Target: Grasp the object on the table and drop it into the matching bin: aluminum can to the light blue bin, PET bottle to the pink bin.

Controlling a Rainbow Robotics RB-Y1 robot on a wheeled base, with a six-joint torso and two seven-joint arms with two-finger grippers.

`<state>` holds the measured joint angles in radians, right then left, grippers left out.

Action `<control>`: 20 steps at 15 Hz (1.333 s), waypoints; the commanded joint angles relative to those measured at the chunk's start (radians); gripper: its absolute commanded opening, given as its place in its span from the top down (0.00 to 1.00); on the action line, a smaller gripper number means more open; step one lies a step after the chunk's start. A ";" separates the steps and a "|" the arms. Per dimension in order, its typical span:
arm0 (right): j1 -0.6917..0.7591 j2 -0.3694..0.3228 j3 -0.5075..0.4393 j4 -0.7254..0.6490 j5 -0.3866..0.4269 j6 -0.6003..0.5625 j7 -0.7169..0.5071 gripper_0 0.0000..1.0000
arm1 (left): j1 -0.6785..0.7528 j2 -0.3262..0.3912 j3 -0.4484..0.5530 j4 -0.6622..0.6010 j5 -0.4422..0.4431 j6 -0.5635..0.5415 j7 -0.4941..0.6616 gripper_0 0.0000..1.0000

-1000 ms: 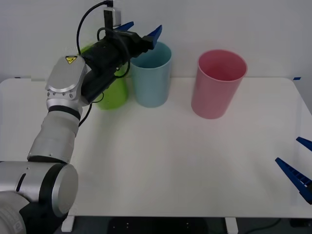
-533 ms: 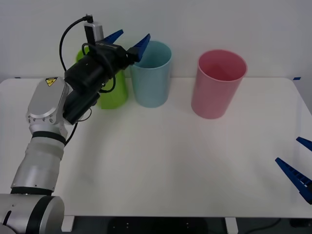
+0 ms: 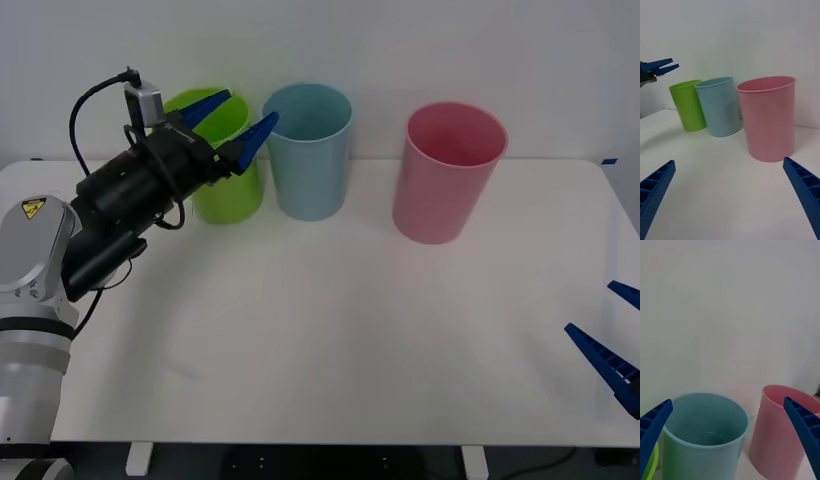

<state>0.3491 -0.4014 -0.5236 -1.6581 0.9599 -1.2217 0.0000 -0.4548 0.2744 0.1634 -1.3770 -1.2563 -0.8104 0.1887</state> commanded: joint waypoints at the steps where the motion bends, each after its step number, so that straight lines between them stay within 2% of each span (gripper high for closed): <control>1: 0.000 0.000 0.000 0.000 0.000 0.000 0.000 0.00 | 0.054 0.039 0.030 -0.040 0.012 -0.079 0.000 0.00; 3: 0.000 0.000 0.000 0.000 0.000 0.000 0.000 0.00 | 0.085 0.049 0.068 -0.062 0.011 -0.147 0.000 0.00; 9: 0.000 0.000 0.000 0.000 0.000 0.000 0.000 0.00 | 0.153 0.060 0.219 -0.094 -0.066 -0.340 -0.003 0.00; 20: 0.000 0.000 0.000 0.000 0.000 0.000 0.000 0.00 | 0.423 0.282 0.387 -0.205 -0.052 -0.464 -0.002 0.00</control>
<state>0.3491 -0.4014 -0.5236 -1.6581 0.9599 -1.2217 0.0001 -0.0460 0.5501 0.5419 -1.5786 -1.3095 -1.2678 0.1858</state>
